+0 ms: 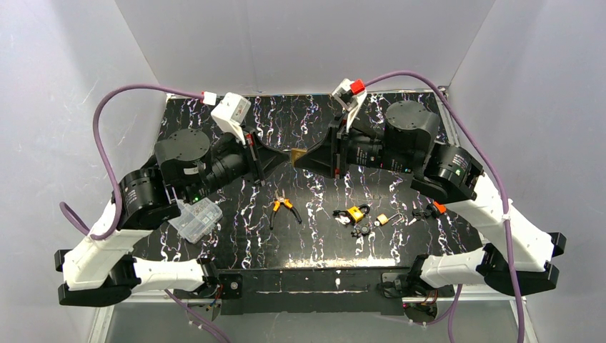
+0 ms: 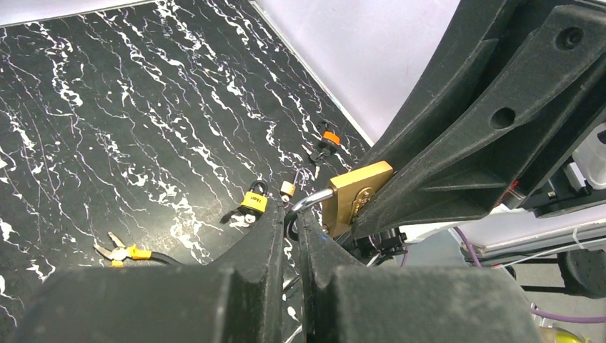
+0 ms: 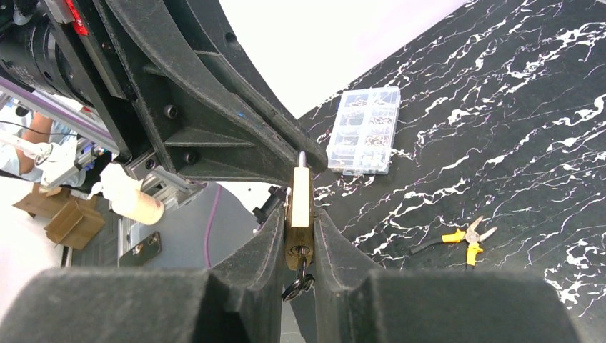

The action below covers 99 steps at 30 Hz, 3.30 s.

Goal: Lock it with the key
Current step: Lock the lock.

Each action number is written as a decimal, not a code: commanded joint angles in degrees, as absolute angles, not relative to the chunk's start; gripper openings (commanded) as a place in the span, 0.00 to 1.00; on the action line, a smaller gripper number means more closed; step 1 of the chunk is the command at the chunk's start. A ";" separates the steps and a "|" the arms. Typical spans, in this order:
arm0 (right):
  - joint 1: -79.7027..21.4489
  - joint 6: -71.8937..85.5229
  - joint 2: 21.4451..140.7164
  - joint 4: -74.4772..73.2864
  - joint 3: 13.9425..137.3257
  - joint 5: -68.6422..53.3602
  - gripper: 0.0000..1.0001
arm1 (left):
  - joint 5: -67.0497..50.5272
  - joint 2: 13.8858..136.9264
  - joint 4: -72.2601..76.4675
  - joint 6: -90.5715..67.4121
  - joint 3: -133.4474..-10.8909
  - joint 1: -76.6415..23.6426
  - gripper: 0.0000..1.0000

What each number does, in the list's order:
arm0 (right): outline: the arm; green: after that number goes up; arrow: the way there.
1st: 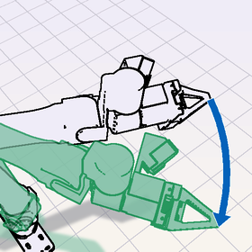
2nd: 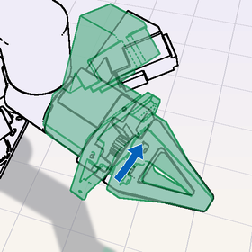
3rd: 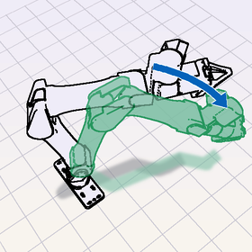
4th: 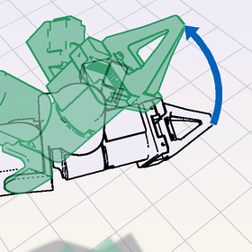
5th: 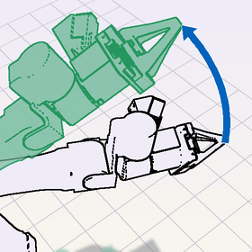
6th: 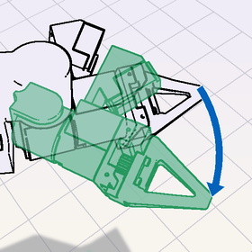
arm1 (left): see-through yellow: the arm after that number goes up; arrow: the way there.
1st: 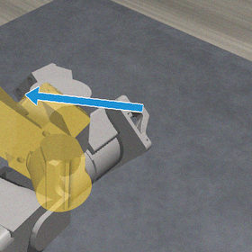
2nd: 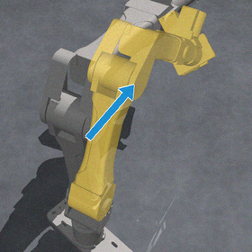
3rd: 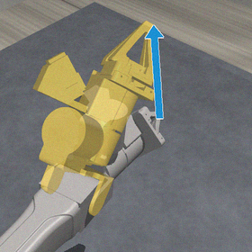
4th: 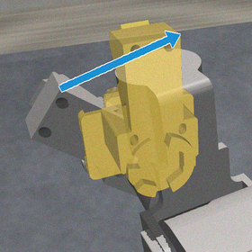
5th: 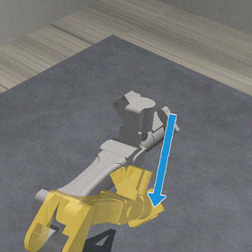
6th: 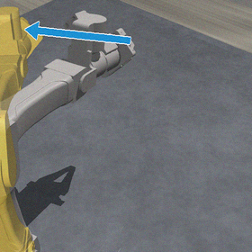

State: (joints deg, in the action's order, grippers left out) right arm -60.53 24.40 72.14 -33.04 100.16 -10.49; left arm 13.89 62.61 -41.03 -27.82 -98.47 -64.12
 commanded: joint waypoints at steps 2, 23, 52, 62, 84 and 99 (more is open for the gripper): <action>-63.11 24.88 83.67 -26.33 98.17 -12.42 0.01 | -8.36 69.24 -18.47 -33.66 -100.58 -71.09 0.00; -47.73 32.82 67.05 -7.26 76.42 -32.30 0.61 | 13.66 57.77 -30.61 -22.96 -92.94 -70.98 0.00; -25.66 48.74 60.72 23.01 63.92 -54.69 0.73 | -23.92 63.13 -28.55 -33.07 -94.68 -45.69 0.00; -25.74 54.58 61.00 30.35 61.71 -55.90 0.65 | -26.46 64.10 -25.16 -35.56 -92.23 -43.62 0.00; -25.75 56.51 60.91 31.07 61.13 -57.82 0.28 | -27.10 64.34 -21.81 -37.77 -89.67 -41.76 0.00; -23.25 57.66 61.26 31.81 60.33 -58.77 0.01 | -25.85 61.29 -22.30 -34.46 -88.14 -36.96 0.00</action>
State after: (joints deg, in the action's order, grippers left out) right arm -24.98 56.63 61.71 28.09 60.97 -57.14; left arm -26.54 63.93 -23.77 -36.22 -88.00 -39.89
